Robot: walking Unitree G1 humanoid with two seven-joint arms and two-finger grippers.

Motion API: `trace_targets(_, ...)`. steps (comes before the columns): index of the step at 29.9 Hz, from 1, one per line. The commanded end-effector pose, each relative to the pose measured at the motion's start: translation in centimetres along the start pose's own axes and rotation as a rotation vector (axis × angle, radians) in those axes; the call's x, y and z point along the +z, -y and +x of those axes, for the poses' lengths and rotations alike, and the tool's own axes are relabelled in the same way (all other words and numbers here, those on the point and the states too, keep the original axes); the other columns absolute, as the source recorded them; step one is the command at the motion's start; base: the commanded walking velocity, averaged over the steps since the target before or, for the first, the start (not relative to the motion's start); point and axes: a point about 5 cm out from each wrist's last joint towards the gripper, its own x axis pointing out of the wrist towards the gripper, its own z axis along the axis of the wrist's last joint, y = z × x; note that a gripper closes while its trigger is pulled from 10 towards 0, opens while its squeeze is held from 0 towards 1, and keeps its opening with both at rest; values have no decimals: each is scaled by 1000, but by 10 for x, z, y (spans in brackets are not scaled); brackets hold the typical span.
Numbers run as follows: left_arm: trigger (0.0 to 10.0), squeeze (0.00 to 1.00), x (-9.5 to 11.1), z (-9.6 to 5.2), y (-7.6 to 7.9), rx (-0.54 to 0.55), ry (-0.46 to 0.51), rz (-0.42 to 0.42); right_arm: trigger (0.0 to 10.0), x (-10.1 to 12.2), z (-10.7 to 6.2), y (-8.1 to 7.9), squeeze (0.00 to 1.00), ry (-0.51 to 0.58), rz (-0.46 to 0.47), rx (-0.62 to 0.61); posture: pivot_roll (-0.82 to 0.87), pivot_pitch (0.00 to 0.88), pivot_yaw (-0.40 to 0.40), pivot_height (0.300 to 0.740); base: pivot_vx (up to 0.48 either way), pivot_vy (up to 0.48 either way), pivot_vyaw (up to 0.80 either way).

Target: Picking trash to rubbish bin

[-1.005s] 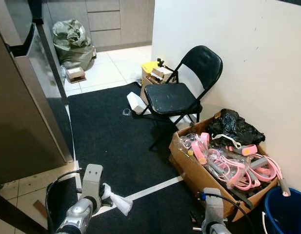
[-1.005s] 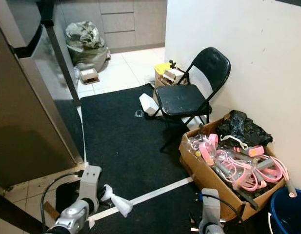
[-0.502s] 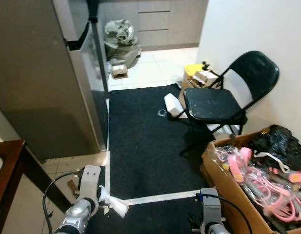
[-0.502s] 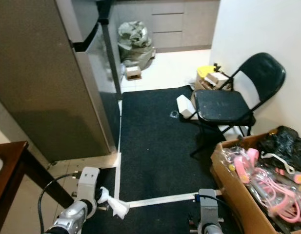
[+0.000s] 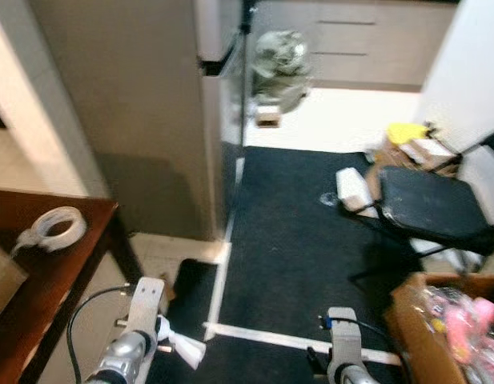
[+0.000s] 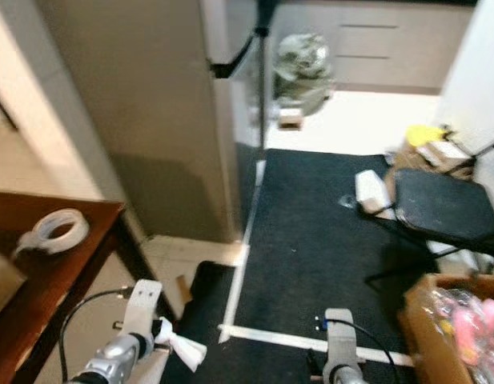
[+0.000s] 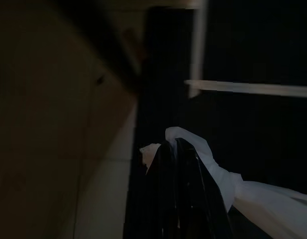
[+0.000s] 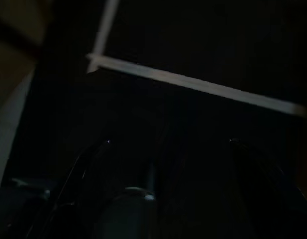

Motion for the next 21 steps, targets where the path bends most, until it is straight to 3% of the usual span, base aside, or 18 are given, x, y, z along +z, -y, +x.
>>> trace_targets(1, 10000, 0, -3, -1, -1, 0, -18, 1, 10000, -6, -1, 0, 0, -23, -5, 3, 17, 64, 21, 740, 0, 0, 800)
trace_targets(21, 10000, 0, -8, -1, 1, -9, -36, 4, 10000, -10, -2, -1, 0, -53, -10, 15, 18, 68, 14, 740, 0, 0, 800)
